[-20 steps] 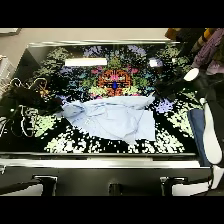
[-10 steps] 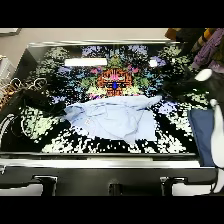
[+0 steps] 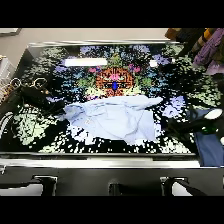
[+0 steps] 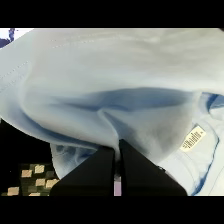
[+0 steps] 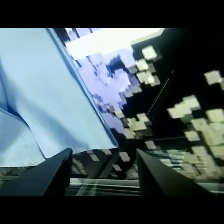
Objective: Fold the clothes and pants, and hang the long-sleeved shirts on hangers.
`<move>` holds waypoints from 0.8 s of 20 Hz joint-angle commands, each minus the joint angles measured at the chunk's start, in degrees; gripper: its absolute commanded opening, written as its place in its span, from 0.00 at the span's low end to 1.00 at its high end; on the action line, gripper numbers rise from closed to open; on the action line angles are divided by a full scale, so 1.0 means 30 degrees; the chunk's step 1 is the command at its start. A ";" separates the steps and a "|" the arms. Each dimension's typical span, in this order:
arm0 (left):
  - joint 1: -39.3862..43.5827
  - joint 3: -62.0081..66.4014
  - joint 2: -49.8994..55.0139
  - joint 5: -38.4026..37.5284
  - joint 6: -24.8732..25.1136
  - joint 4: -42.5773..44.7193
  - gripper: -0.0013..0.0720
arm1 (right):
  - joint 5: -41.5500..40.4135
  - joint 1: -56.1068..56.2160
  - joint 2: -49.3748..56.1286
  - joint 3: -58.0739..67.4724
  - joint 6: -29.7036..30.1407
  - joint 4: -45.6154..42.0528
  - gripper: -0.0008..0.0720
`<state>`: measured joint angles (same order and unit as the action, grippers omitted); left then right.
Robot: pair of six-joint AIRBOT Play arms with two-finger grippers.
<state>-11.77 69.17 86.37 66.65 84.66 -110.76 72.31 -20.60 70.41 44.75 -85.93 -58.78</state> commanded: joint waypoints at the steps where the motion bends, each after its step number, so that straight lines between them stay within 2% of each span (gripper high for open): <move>1: -0.0015 0.0044 0.0015 0.0211 0.0007 0.0015 0.04 | -0.2506 0.1122 -0.0590 -0.2535 0.0423 0.1020 0.66; 5: -0.0015 0.0044 0.0015 0.0306 0.0000 0.0015 0.04 | -0.4663 0.2208 -0.0546 -0.2550 -0.0102 0.1020 0.66; 9: -0.0015 0.0044 0.0015 0.0291 0.0000 0.0015 0.04 | -0.4561 0.2208 0.0335 -0.2550 -0.0117 0.1421 0.66; 13: -0.0015 0.0044 0.0015 0.0291 0.0000 0.0015 0.04 | -0.4597 0.2215 0.1348 -0.2550 0.1064 0.3912 0.66; 16: -0.0015 0.0044 0.0022 0.0270 0.0000 0.0015 0.04 | -0.4422 0.2208 0.1734 -0.2565 0.1078 0.3912 0.66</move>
<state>-11.77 69.23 86.39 67.51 84.68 -110.74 59.31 -14.02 74.24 37.17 -83.64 -48.53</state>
